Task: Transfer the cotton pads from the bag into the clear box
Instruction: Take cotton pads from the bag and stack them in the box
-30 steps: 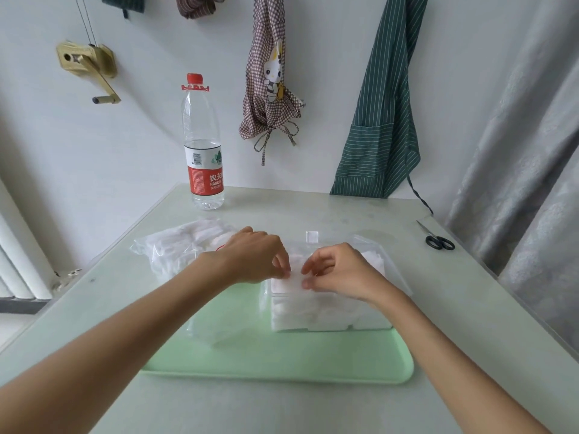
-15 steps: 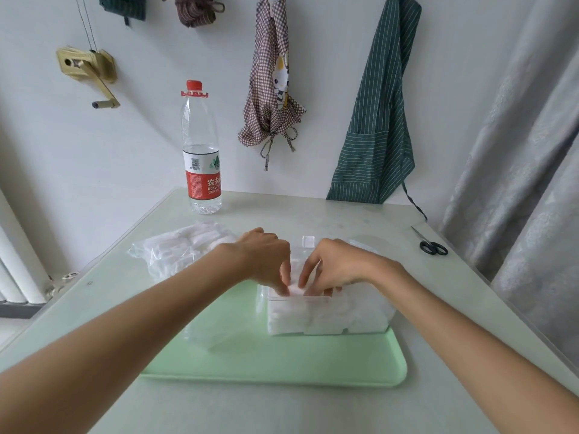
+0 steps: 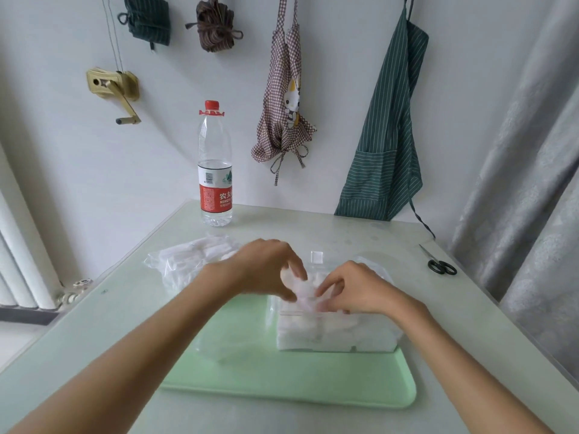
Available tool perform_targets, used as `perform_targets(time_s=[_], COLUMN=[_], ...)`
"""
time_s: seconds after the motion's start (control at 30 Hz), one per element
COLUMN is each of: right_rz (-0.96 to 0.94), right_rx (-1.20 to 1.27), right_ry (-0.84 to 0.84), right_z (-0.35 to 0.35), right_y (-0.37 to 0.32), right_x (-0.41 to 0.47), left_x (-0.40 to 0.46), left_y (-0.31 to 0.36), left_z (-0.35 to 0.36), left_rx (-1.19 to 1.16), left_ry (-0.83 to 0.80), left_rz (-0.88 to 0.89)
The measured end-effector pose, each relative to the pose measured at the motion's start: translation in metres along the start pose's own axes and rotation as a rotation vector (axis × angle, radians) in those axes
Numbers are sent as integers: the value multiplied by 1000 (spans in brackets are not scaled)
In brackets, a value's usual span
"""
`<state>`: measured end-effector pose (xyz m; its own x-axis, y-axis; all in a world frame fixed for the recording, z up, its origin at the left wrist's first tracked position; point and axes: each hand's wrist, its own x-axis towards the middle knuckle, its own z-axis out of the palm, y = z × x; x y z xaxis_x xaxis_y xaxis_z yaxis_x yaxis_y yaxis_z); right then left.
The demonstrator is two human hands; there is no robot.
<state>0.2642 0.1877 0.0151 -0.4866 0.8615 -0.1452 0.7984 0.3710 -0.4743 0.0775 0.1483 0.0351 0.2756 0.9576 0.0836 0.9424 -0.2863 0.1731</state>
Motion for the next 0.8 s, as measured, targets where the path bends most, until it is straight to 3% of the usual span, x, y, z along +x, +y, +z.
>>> perform_targets(time_s=[0.13, 0.27, 0.33, 0.5, 0.7, 0.8], right_rz=[-19, -132, -211, -320, -360, -387], right_rx=[164, 236, 177, 37, -250, -364], right_ry=[311, 524, 553, 578, 482, 408], right_z=[5, 33, 49, 69, 69, 71], right_y=[2, -28, -47, -71, -81, -83], right_x=[-15, -19, -13, 6, 24, 28], left_x=[-53, -78, -77, -60, -53, -56], left_y=[-45, -79, -88, -101, -123, -119], left_z=[-9, 12, 22, 32, 44, 40], left_rx=[-145, -176, -222, -203, -621, -432], left_ry=[341, 120, 79, 269, 382, 467], left_rz=[-334, -585, -622, -666, -670, -716])
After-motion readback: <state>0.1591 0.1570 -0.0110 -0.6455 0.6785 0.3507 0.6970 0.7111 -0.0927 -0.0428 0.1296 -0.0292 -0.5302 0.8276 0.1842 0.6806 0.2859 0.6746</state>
